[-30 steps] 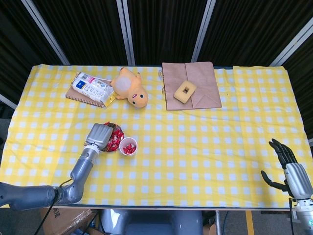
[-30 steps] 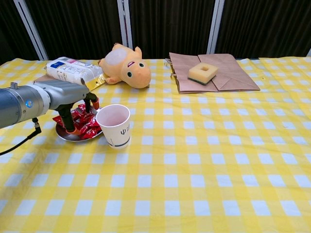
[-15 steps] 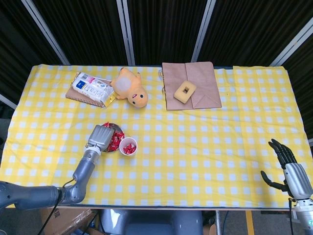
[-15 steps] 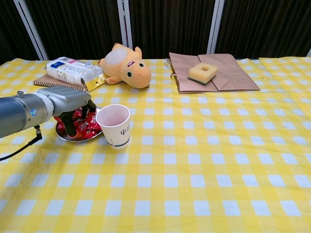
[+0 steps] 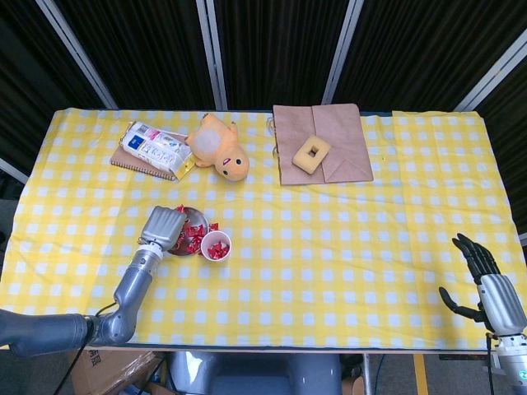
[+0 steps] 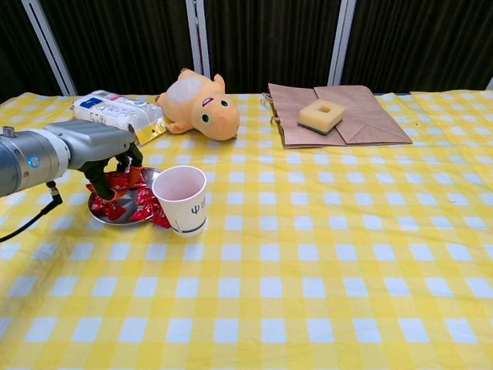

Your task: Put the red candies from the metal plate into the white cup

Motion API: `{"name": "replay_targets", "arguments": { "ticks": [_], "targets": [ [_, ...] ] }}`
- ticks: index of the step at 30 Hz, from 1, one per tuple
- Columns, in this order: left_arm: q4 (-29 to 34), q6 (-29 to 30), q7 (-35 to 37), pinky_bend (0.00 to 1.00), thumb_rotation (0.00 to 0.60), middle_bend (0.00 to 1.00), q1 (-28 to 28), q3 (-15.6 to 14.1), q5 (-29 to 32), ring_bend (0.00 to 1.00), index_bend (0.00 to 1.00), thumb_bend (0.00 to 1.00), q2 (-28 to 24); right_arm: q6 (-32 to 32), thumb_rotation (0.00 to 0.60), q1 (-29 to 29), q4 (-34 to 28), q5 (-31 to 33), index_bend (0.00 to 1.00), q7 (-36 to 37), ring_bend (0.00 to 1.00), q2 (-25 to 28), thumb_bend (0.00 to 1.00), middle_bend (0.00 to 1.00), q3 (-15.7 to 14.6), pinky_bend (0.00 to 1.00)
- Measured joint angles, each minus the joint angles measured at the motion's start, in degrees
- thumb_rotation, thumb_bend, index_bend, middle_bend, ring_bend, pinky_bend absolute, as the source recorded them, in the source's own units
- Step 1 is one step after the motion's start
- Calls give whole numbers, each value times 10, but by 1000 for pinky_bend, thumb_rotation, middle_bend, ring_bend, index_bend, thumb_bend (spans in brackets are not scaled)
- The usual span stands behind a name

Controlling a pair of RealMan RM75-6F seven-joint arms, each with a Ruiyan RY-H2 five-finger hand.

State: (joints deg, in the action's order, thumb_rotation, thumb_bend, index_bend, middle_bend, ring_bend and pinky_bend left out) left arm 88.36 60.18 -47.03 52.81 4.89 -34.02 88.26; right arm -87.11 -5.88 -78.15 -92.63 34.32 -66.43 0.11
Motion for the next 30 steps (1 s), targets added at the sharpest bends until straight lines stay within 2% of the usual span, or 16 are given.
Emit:
{"name": "replay_targets", "arguments": {
  "ticks": [7,15,21,30],
  "targets": [
    [53,17,-1,935,600,559,2,14,-14,906,469,422,-41,-3,600,1,0,-1,0,-2,0,0,423,0,0,0],
    [119,32,-19,935,600,559,17,29,-21,906,469,422,-64,-5,600,1,-1,-1,0,0,0,1,423,0,1,0],
    [151,42,-37,935,600,559,34,35,-26,906,469,422,-58,-6,600,2,0,-2,0,3,0,1,424,0,1,0],
    [159,50,-52,935,600,527,48,33,-15,906,448,411,-41,-8,600,2,1,-4,0,6,0,2,423,0,0,0]
  ]
}}
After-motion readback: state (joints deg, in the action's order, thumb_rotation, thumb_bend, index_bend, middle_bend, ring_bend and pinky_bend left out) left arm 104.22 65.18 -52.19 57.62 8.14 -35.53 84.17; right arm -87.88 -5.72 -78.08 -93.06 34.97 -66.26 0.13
